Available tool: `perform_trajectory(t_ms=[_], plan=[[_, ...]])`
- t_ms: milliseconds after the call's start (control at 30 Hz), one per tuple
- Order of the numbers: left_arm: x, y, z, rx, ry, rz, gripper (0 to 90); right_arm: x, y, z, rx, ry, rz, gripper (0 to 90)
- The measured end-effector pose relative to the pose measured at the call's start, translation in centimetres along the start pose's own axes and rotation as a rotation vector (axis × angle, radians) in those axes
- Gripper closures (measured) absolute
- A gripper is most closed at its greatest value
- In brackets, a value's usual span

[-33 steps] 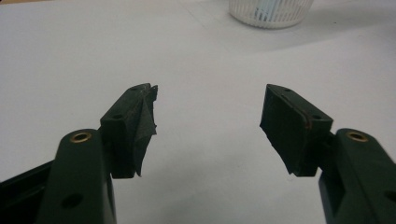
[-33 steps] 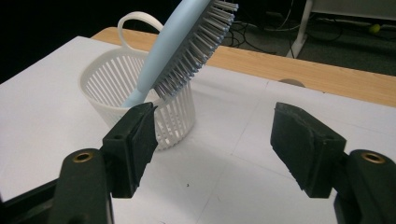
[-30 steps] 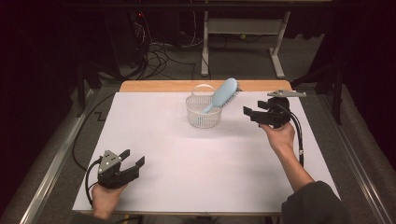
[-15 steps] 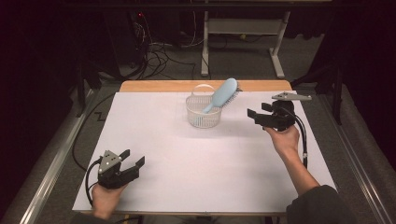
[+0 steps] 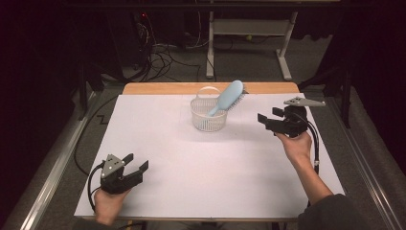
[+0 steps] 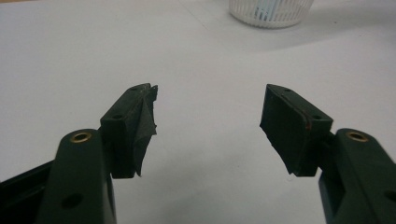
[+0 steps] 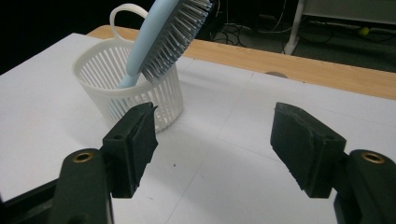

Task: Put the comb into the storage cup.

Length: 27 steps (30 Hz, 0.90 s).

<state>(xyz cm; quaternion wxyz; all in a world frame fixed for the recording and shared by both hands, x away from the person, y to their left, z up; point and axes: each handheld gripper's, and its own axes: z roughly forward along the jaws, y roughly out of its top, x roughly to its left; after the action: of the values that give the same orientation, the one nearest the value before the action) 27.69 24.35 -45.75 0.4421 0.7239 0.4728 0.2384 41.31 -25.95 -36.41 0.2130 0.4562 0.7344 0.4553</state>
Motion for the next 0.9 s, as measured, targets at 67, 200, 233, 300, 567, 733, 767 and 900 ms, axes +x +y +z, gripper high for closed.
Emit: perform_trajectory(t_ms=[67, 200, 233, 300, 567, 733, 767, 900], plan=[[0.0, 0.0, 0.0, 0.001, -0.001, 0.001, 35.5, -0.1, -0.1, -0.1, -0.001, -0.001, 0.000, 31.9], [0.0, 0.0, 0.0, -0.001, 0.001, -0.003, 35.5, -0.2, -0.3, -0.3, -0.003, 0.002, 0.003, 31.8], [0.0, 0.0, 0.0, -0.001, 0.001, -0.003, 35.5, -0.2, -0.3, -0.4, -0.001, 0.003, 0.002, 31.7], [0.0, 0.0, 0.0, -0.002, 0.001, -0.004, 35.5, -0.2, -0.4, -0.5, -0.003, 0.005, 0.000, 31.7], [0.1, 0.0, 0.0, -0.003, 0.000, -0.007, 35.5, -0.1, -0.4, -1.1, -0.010, 0.008, -0.007, 31.7], [0.1, 0.0, 0.0, -0.003, 0.000, -0.008, 35.5, -0.2, -0.7, -1.4, -0.014, 0.011, -0.007, 31.7], [0.1, 0.0, 0.0, -0.003, 0.000, -0.009, 35.5, -0.2, -0.7, -1.4, -0.014, 0.010, -0.007, 31.6], [0.1, 0.0, 0.0, -0.002, 0.001, -0.008, 35.5, -0.4, -1.0, -1.6, -0.019, 0.009, -0.003, 31.6]])
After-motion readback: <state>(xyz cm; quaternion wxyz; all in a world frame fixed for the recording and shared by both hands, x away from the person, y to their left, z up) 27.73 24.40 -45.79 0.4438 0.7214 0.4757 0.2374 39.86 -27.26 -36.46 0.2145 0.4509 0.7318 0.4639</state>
